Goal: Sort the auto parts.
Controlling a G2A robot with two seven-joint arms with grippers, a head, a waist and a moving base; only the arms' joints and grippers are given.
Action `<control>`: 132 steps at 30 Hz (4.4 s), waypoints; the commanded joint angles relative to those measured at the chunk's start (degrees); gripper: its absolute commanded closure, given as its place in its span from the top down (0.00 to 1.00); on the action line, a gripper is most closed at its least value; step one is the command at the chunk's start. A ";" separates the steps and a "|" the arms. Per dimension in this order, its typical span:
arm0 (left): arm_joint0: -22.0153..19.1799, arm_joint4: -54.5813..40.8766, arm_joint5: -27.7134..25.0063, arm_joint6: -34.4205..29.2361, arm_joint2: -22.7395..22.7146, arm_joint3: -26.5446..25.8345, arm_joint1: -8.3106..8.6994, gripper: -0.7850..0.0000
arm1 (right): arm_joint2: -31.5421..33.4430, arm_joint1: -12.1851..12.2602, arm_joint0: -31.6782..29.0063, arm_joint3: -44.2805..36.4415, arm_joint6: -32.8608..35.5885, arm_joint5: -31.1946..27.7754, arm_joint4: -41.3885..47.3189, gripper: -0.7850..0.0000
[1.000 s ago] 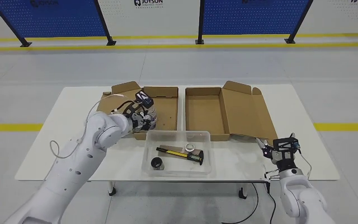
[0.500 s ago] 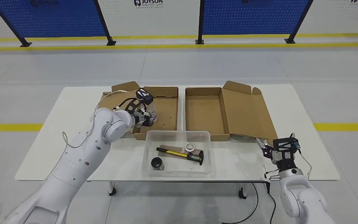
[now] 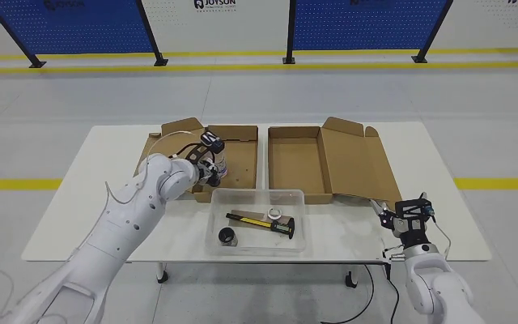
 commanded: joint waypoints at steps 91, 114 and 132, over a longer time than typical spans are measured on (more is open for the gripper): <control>5.81 -3.09 -19.79 -20.66 7.16 -23.21 5.34 0.55 | 0.00 0.00 0.00 0.00 0.00 0.00 0.00 1.00; 0.65 -6.74 -18.77 -21.67 15.26 -18.73 5.86 0.49 | 0.00 0.00 0.00 0.00 0.00 0.00 0.00 1.00; -2.54 -7.80 -20.01 -20.43 19.87 -12.71 3.70 0.42 | 0.00 0.00 0.00 0.00 0.00 0.00 0.00 1.00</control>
